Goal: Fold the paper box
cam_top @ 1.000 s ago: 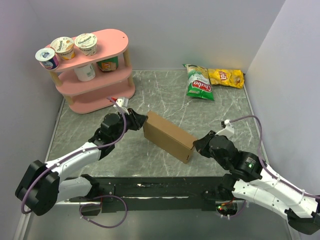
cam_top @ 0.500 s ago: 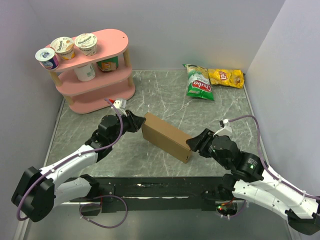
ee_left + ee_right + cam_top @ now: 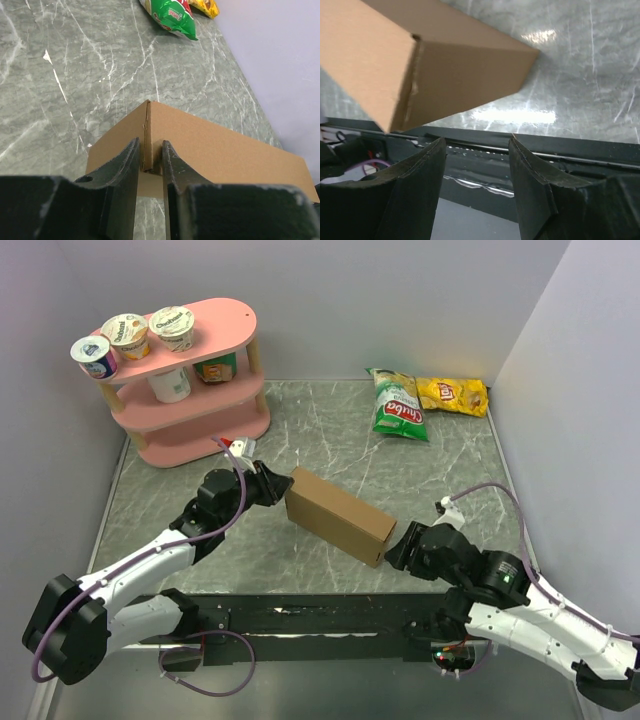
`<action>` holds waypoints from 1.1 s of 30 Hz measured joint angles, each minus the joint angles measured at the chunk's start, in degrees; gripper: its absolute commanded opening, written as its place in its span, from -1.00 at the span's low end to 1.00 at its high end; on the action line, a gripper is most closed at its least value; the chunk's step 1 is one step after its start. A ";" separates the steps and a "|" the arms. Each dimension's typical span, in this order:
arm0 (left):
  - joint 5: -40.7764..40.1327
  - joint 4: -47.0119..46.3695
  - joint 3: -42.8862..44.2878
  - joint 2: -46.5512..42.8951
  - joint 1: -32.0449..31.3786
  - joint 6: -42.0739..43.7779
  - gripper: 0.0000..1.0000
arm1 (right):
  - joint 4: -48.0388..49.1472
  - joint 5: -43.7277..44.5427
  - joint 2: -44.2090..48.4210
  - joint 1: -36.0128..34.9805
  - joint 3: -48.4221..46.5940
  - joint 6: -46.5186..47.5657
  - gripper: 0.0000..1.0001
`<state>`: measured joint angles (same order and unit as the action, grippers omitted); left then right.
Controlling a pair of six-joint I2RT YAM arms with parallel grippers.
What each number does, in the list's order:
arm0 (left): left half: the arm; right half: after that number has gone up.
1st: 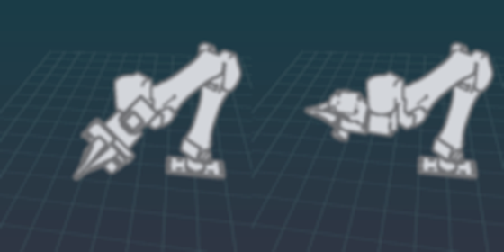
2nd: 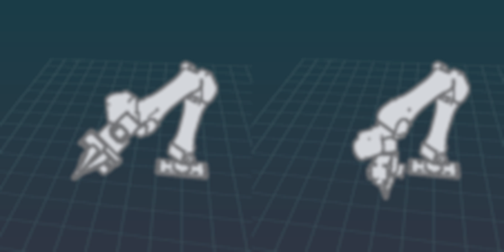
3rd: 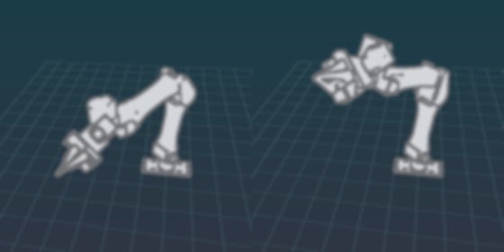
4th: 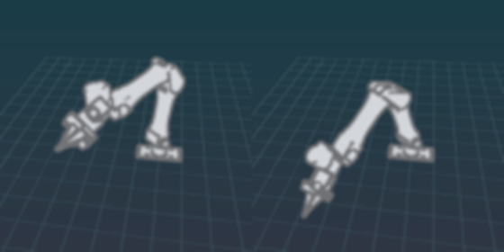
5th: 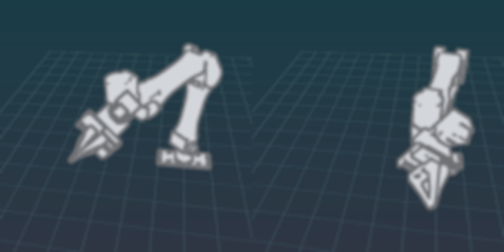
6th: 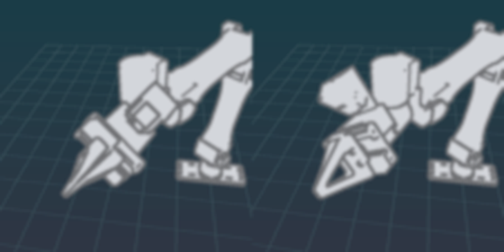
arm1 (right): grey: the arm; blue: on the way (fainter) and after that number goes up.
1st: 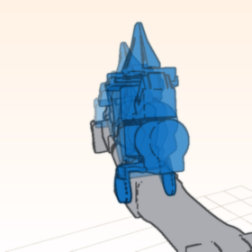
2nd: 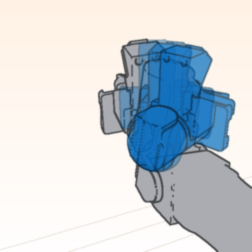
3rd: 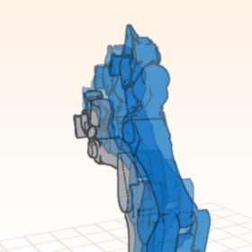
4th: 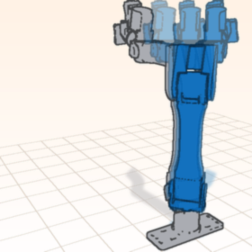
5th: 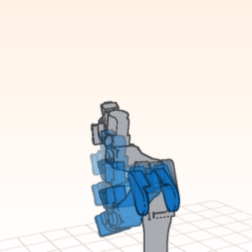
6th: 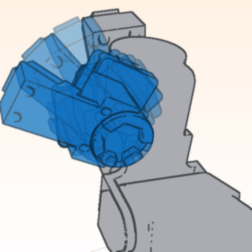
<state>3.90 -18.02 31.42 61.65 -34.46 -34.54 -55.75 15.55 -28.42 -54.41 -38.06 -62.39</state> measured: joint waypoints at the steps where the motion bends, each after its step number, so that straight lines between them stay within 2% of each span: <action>1: 0.00 0.07 0.00 0.00 0.00 -0.02 -0.89 | 0.17 -0.17 -0.35 0.00 0.15 0.04 0.21; 3: -0.02 0.13 0.02 -0.07 0.00 0.00 -0.90 | 1.09 -0.26 -0.59 0.00 0.15 0.35 0.22; 4: -0.02 0.15 0.02 -0.07 0.00 0.00 -0.90 | 1.49 -0.28 -0.61 -0.02 0.02 0.63 0.35; 6: -0.02 0.26 0.09 -0.07 0.00 0.00 -0.90 | 1.36 -0.24 -0.87 -0.07 -1.03 1.33 0.46; 9: -0.02 0.44 0.22 0.00 -0.02 0.00 -0.90 | 1.29 -0.15 -1.03 -0.09 -3.89 2.71 0.49; 16: 0.00 0.85 0.48 0.07 -0.02 0.02 -0.91 | 4.26 -0.68 -0.48 0.52 -5.44 4.22 0.33; 22: 0.00 0.98 0.48 -0.04 -0.02 0.02 -0.91 | 11.47 -4.76 -2.32 5.44 -2.99 5.44 0.28; 27: 0.00 1.53 0.48 -0.44 -0.02 0.02 -0.91 | 13.00 -7.08 -1.99 9.79 -2.71 6.71 0.20; 33: 0.00 1.51 0.48 -0.42 0.00 0.02 -0.91 | 12.85 -7.65 1.66 10.54 0.26 6.29 0.12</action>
<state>3.90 -16.51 31.90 61.23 -34.46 -34.52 -42.89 7.90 -26.76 -43.88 -37.80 -56.10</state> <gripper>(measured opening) 0.264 0.570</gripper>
